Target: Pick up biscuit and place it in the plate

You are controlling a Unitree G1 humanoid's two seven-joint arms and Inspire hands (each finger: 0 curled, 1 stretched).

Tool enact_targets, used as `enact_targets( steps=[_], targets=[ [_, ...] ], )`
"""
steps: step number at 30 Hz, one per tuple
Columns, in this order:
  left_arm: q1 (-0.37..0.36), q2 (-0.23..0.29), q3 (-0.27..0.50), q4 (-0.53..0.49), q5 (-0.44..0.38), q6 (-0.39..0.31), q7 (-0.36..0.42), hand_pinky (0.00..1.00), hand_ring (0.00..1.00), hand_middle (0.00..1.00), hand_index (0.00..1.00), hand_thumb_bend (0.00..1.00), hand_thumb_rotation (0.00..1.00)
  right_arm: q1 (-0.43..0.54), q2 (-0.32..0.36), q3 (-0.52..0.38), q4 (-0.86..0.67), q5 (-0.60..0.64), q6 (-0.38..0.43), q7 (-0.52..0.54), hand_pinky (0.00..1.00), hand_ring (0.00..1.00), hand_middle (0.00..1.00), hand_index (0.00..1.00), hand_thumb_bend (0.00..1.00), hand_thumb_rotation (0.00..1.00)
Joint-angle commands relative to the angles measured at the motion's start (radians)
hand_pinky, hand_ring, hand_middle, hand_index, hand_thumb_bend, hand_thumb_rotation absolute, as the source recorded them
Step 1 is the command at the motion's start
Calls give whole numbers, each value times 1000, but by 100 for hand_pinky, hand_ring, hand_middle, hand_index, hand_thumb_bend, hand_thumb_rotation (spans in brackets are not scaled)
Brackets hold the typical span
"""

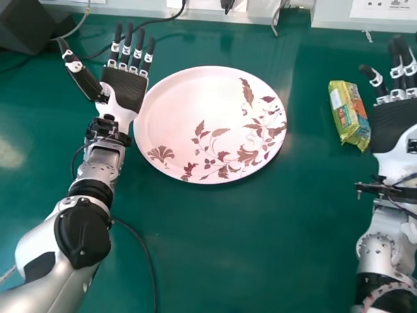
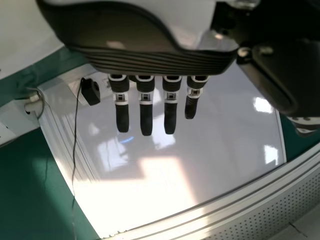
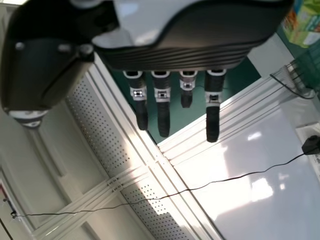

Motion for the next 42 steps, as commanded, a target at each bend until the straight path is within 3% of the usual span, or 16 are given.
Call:
enact_targets(
  steps=[1, 4, 10, 16, 22, 33, 36, 42],
  targets=[
    [22, -15, -17, -11, 6, -10, -24, 78, 84, 89, 96, 100, 73, 40, -11, -11, -41, 28, 24, -1, 63, 79, 86, 90, 92, 82],
    [28, -16, -18, -10, 3, -4, -45, 78, 84, 89, 95, 100, 67, 60, -12, -9, -76, 14, 36, -28, 67, 83, 89, 92, 89, 83],
    [32, -12, -20, -12, 6, -9, -20, 81, 85, 89, 95, 100, 66, 90, -2, 10, -151, -94, 8, -131, 64, 83, 88, 88, 86, 76],
    [38, -6, -20, -15, 3, -7, -17, 91, 87, 91, 98, 100, 77, 121, 10, 30, -225, -273, -59, -270, 62, 81, 88, 87, 82, 69],
    [43, 3, -18, -16, -1, 0, -11, 97, 90, 93, 100, 100, 77, 163, 8, 56, -321, -421, -50, -412, 61, 80, 87, 86, 79, 64],
    [46, 24, -13, -13, -6, 16, -16, 94, 92, 96, 100, 100, 84, 197, -17, 81, -417, -664, -3, -590, 61, 79, 88, 86, 76, 53],
    [48, 29, -13, -12, -5, 17, -15, 87, 90, 95, 100, 100, 85, 192, -39, 85, -434, -763, 16, -633, 62, 79, 88, 86, 75, 52],
    [48, 38, -10, -10, -6, 24, -1, 87, 89, 94, 100, 100, 82, 176, -68, 99, -476, -842, 76, -672, 62, 79, 87, 85, 74, 52]
  ],
)
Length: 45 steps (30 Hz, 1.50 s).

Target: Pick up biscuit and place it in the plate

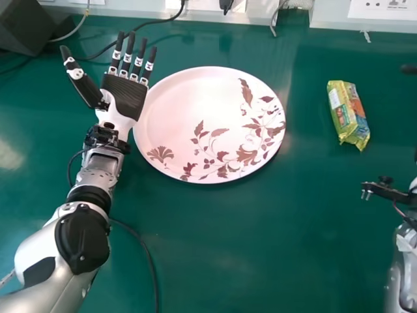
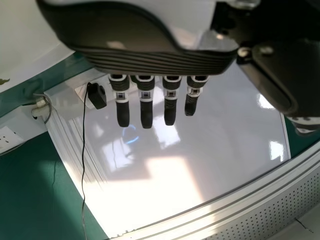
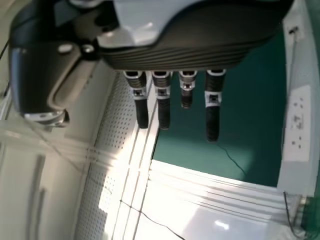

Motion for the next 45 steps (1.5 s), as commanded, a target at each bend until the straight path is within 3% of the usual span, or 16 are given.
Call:
enact_targets(
  steps=[1, 6, 16, 30, 38, 45],
  targets=[
    [19, 14, 0, -3, -5, 4, 10, 88, 89, 93, 100, 100, 82, -3, -9, 7, -34, -17, 30, -21, 62, 78, 87, 84, 75, 50],
    [20, 17, 1, -2, -5, 1, 8, 84, 89, 94, 100, 100, 85, -9, -20, 18, -79, -92, 86, -61, 63, 78, 87, 84, 74, 48],
    [21, 23, 2, 2, -4, 4, 13, 86, 88, 94, 100, 100, 88, -23, -42, 32, -126, -191, 165, -94, 63, 79, 88, 83, 74, 44],
    [23, 31, 4, 6, -5, 11, 15, 81, 92, 97, 100, 100, 81, -47, -77, 86, -201, -293, 301, -83, 64, 79, 87, 82, 73, 43],
    [23, 40, 5, 10, -5, 26, 23, 82, 94, 98, 100, 100, 79, -75, -91, 139, -261, -409, 434, -54, 64, 78, 87, 82, 77, 37],
    [24, 42, -1, 9, 1, 17, 22, 80, 95, 99, 100, 100, 77, -93, -114, 167, -296, -467, 518, -11, 64, 78, 87, 82, 77, 38]
  ],
)
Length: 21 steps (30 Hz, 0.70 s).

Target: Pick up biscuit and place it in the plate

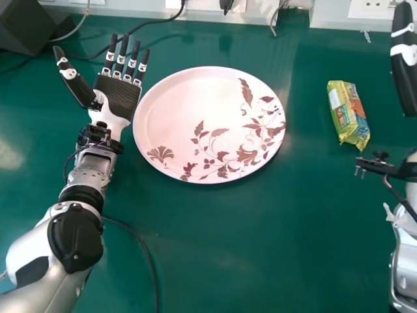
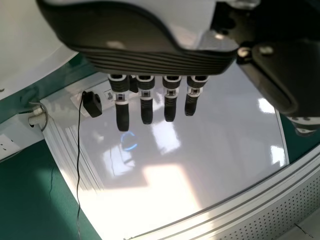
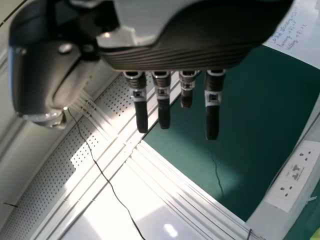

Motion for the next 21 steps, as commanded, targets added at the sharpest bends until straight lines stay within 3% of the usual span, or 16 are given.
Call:
enact_targets(
  steps=[1, 9, 14, 21],
  targets=[
    [22, 9, -1, 2, 1, -2, -11, 79, 95, 99, 100, 100, 77, -8, -28, 14, -33, -40, 38, 28, 64, 78, 87, 82, 76, 38],
    [23, 13, 0, 5, 2, -4, -11, 72, 89, 95, 100, 100, 81, -31, -75, 57, -42, -191, 120, 68, 64, 79, 87, 83, 76, 38],
    [23, 15, 1, 6, -1, 5, -17, 78, 87, 91, 100, 100, 85, -48, -93, 82, -35, -273, 152, 84, 65, 81, 88, 83, 73, 40],
    [21, 14, 1, 4, 2, 0, 4, 89, 92, 95, 100, 100, 83, -75, -95, 103, -29, -330, 196, 125, 64, 78, 86, 82, 75, 38]
  ],
)
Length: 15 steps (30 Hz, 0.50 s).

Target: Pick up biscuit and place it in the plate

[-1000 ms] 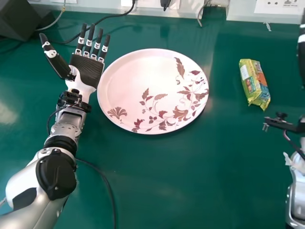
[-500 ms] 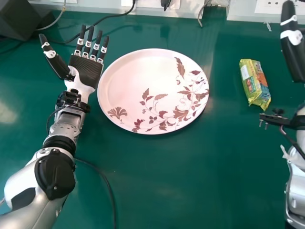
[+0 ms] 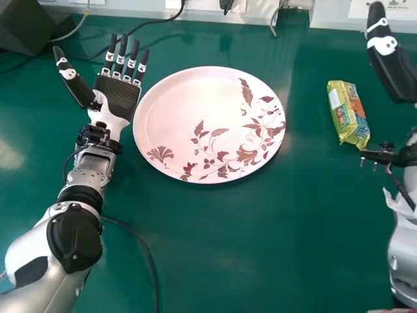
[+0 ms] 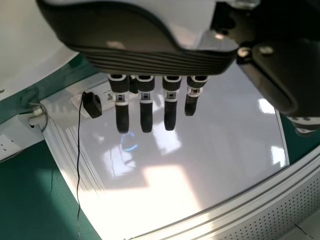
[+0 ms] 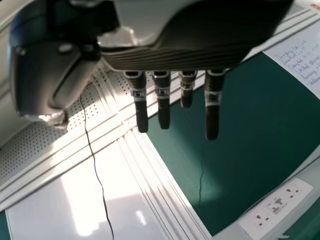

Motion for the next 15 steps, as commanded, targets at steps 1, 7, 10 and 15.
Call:
enact_targets(
  steps=[1, 7, 10, 15],
  targets=[
    [21, 10, 0, 2, 1, -6, -1, 92, 93, 96, 100, 100, 82, -15, -12, 7, 0, -18, 13, 18, 64, 79, 87, 82, 76, 38],
    [23, 12, 2, 3, -3, 3, -22, 96, 94, 96, 100, 100, 82, -34, -33, 32, 15, -85, 35, 70, 66, 81, 88, 82, 76, 35],
    [23, 13, 5, 3, -5, 4, -23, 96, 94, 96, 100, 100, 82, -49, -41, 45, 21, -118, 55, 98, 66, 81, 88, 82, 75, 35],
    [22, 14, 5, 3, -5, 6, -31, 94, 93, 97, 100, 100, 79, -78, -58, 73, 42, -183, 77, 145, 68, 83, 88, 82, 73, 38]
  ],
)
